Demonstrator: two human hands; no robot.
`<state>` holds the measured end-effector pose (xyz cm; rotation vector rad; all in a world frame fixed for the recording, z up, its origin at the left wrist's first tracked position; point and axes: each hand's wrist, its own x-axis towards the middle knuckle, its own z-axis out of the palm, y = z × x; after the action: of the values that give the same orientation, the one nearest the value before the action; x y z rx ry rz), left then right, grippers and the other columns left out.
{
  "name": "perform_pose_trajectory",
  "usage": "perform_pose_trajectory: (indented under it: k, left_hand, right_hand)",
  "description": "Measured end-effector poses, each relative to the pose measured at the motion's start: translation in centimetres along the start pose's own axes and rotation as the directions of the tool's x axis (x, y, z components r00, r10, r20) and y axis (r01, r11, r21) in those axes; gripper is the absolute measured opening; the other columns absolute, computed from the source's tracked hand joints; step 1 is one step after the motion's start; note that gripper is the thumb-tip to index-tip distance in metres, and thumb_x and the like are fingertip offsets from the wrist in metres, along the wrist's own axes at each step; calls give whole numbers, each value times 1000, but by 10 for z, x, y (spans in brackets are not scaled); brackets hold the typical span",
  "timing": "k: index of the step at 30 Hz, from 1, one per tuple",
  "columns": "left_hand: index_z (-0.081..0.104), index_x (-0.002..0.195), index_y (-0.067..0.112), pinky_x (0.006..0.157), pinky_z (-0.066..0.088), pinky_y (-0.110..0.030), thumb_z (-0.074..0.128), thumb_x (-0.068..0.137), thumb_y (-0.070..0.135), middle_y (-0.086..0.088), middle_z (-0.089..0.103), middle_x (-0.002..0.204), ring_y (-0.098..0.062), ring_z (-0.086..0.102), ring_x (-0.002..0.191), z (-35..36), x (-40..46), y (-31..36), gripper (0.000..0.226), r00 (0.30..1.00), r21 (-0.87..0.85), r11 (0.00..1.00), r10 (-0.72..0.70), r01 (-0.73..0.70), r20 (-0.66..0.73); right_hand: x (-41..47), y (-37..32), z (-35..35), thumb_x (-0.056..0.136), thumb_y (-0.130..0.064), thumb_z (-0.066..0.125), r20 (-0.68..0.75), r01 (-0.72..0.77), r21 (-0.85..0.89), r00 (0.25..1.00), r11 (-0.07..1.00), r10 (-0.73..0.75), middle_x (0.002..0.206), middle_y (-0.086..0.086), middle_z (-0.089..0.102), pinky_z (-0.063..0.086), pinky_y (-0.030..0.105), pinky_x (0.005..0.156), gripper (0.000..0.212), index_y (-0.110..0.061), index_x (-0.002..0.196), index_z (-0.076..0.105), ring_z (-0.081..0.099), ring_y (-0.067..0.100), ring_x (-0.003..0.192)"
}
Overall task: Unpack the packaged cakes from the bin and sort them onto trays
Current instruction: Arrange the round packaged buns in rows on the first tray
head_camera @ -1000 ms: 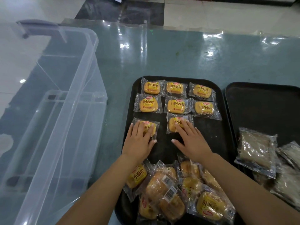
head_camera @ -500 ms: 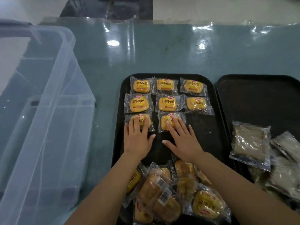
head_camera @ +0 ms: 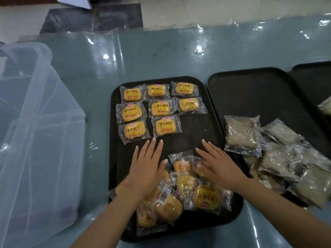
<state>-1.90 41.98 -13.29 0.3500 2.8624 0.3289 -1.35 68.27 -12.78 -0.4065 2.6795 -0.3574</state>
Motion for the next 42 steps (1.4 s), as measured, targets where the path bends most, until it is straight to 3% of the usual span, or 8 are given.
perform_pose_trajectory:
  k: [6,11,15,20,26,30,36,42]
  left_hand:
    - [-2,151,29,116,-5,-37,-14,82,58,5,-2,159,-12,-5,146,15,-19,21,75,993,55,997,40,-46,109]
    - [-8,149,30,114,-7,-36,-39,68,61,5,2,160,-12,-4,146,29,-30,22,92,990,78,996,33,-44,139]
    - [-11,144,29,114,-8,-37,-18,78,57,8,-8,154,-11,-8,144,24,-27,23,72,987,87,995,41,-55,152]
    - [25,145,23,110,23,-43,26,95,46,-1,37,149,-16,29,138,17,-13,25,55,982,174,968,167,-180,86]
    - [-13,144,31,115,-9,-39,-7,87,50,7,-12,154,-13,-18,140,8,17,42,61,951,147,941,292,-304,101]
    - [-18,144,29,116,-11,-43,12,101,43,8,-24,149,-13,-26,137,7,42,54,54,931,198,916,314,-349,185]
    - [-8,151,26,116,-11,-46,15,102,44,8,-15,154,-15,-19,143,14,63,64,57,929,208,922,275,-328,247]
    - [-5,146,26,117,-3,-48,-7,87,52,1,1,158,-18,-6,145,27,60,66,64,955,221,937,235,-272,178]
  right_hand:
    - [-41,8,23,79,-70,9,58,-76,14,996,997,75,159,-4,15,10,32,117,84,-29,152,18,19,17,144]
    - [-43,3,31,98,-36,45,-33,-51,104,998,993,55,155,2,30,20,30,114,57,-22,150,26,31,20,140]
    - [-31,-4,15,97,-30,50,-90,-35,146,995,989,48,133,0,55,33,29,103,43,-21,138,40,51,18,119]
    - [-5,-3,-5,101,-31,42,-111,2,245,993,970,26,124,-2,57,47,32,84,31,-21,129,50,58,17,102]
    - [31,12,-28,102,-31,39,-147,-37,209,987,977,69,113,3,62,49,31,79,35,-20,135,45,58,17,96]
    - [51,26,-33,102,-29,38,-144,-57,165,986,985,81,120,2,61,46,30,86,35,-19,134,48,55,15,106]
    - [55,41,-19,100,-29,45,-222,17,60,975,998,-3,133,3,55,39,35,101,41,-19,139,46,49,20,121]
    - [27,27,5,91,-31,43,-333,77,-118,936,990,-112,119,4,60,47,40,93,39,-16,122,60,54,23,108]
